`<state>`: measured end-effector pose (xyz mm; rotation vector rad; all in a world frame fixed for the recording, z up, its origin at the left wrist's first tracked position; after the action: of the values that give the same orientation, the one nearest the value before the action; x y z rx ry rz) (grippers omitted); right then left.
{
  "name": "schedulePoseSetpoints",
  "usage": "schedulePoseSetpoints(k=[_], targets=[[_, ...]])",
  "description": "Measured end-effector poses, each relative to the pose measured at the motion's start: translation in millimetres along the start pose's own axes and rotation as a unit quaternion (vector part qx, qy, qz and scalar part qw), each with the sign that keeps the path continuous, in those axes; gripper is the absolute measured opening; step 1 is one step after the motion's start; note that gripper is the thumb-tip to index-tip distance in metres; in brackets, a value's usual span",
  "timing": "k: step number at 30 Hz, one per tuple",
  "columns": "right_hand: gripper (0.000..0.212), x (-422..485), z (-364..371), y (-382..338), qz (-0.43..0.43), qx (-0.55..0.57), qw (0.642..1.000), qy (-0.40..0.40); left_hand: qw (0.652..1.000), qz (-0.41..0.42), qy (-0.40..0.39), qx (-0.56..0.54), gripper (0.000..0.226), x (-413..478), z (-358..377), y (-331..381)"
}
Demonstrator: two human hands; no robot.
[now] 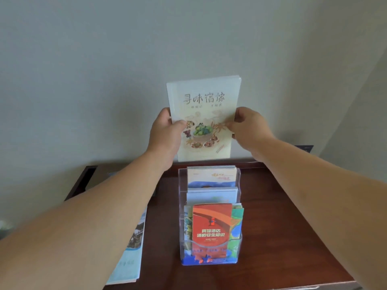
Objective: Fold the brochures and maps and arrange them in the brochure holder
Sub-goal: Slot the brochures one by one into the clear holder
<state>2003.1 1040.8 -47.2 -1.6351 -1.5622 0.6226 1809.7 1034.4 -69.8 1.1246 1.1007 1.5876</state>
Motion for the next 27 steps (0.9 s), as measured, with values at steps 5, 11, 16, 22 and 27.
schedulePoseSetpoints(k=[5,11,16,22,27], targets=[[0.014,-3,7,41,0.029,-0.046,0.997,-0.059,0.997,-0.058,-0.005,0.048,0.024,-9,3,-43],[0.013,-5,15,66,0.031,-0.088,0.992,-0.082,0.978,-0.087,-0.003,0.191,0.024,-17,-1,-67],[0.016,-5,25,77,0.040,-0.138,0.985,-0.096,0.956,-0.091,0.007,0.280,0.028,-18,-2,-73],[0.015,-2,30,81,0.059,-0.140,0.984,-0.090,0.937,-0.099,0.022,0.334,0.014,-10,-1,-76],[0.016,-3,33,81,0.065,-0.186,0.977,-0.081,0.926,-0.087,0.026,0.367,0.012,-8,1,-78]])
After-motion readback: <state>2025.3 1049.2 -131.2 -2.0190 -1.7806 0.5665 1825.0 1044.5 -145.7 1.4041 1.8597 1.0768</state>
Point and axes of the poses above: each hand's wrist, its own x-axis towards the middle knuckle, its own z-axis out of the palm, y = z × x, the point moved 2 cm from there along x, towards the middle knuckle, and after that the axes turned 9 degrees about -x, right-handed, at the moved point
